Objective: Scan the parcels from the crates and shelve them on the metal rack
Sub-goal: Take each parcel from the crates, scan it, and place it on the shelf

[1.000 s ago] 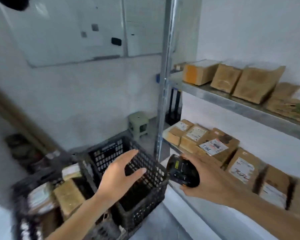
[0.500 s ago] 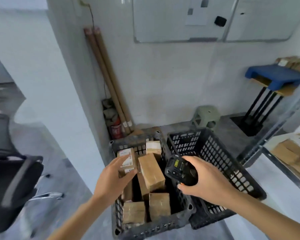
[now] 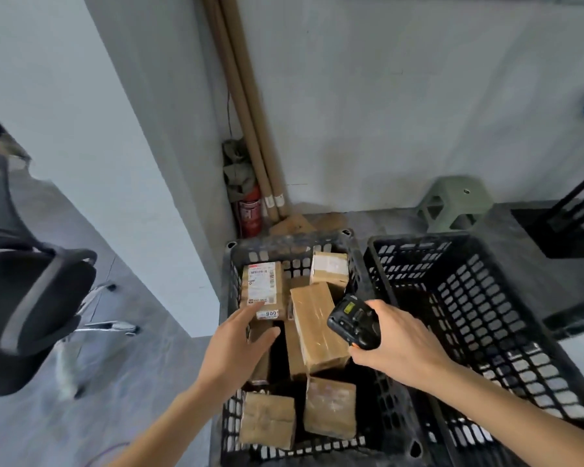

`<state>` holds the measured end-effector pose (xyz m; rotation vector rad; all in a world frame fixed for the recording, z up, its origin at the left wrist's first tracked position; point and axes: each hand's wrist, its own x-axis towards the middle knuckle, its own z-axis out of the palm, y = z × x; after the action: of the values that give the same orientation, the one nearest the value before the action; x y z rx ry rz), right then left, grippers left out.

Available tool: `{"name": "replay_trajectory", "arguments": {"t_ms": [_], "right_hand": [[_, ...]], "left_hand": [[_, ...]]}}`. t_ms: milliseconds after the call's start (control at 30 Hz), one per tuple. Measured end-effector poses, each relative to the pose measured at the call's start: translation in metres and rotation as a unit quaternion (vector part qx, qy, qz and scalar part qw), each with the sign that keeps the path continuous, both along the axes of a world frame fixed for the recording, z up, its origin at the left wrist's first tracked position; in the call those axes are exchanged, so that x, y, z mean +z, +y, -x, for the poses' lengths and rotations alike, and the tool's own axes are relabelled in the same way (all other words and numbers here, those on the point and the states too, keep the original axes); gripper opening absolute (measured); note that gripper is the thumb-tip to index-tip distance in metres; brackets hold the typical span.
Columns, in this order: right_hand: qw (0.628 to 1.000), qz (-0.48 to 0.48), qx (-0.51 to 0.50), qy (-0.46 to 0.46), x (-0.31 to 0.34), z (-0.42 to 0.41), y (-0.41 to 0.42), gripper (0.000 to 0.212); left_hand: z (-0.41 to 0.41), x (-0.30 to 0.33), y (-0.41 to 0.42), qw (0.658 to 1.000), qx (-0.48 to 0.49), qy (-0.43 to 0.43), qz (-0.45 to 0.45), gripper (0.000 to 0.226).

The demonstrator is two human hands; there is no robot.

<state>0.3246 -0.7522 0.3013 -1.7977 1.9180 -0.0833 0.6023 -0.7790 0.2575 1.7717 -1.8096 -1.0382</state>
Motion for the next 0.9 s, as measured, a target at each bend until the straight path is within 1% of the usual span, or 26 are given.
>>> {"name": "replay_trajectory", "arguments": {"t_ms": [100, 233, 533, 700, 800, 900], "right_hand": [[1.000, -0.012, -0.012, 0.019, -0.023, 0.004, -0.015, 0.067], [0.999, -0.031, -0.018, 0.021, -0.047, 0.004, -0.030, 0.061], [0.996, -0.065, -0.059, 0.031, -0.077, -0.011, -0.058, 0.063], [0.992, -0.093, -0.078, 0.033, -0.098, -0.022, -0.063, 0.062], [0.991, -0.098, -0.085, 0.032, -0.111, -0.026, -0.066, 0.061], [0.990, -0.102, -0.089, 0.027, -0.122, -0.028, -0.067, 0.062]], "left_hand": [[0.010, -0.027, -0.009, 1.000, -0.001, -0.001, -0.009, 0.059], [0.017, -0.056, -0.022, 0.999, -0.006, -0.015, -0.027, 0.060], [0.033, -0.106, -0.047, 0.996, -0.025, -0.002, -0.081, 0.059], [0.042, -0.132, -0.044, 0.989, -0.058, 0.030, -0.129, 0.054], [0.043, -0.149, -0.046, 0.982, -0.052, 0.064, -0.170, 0.073], [0.046, -0.163, -0.050, 0.972, -0.051, 0.109, -0.204, 0.076]]}}
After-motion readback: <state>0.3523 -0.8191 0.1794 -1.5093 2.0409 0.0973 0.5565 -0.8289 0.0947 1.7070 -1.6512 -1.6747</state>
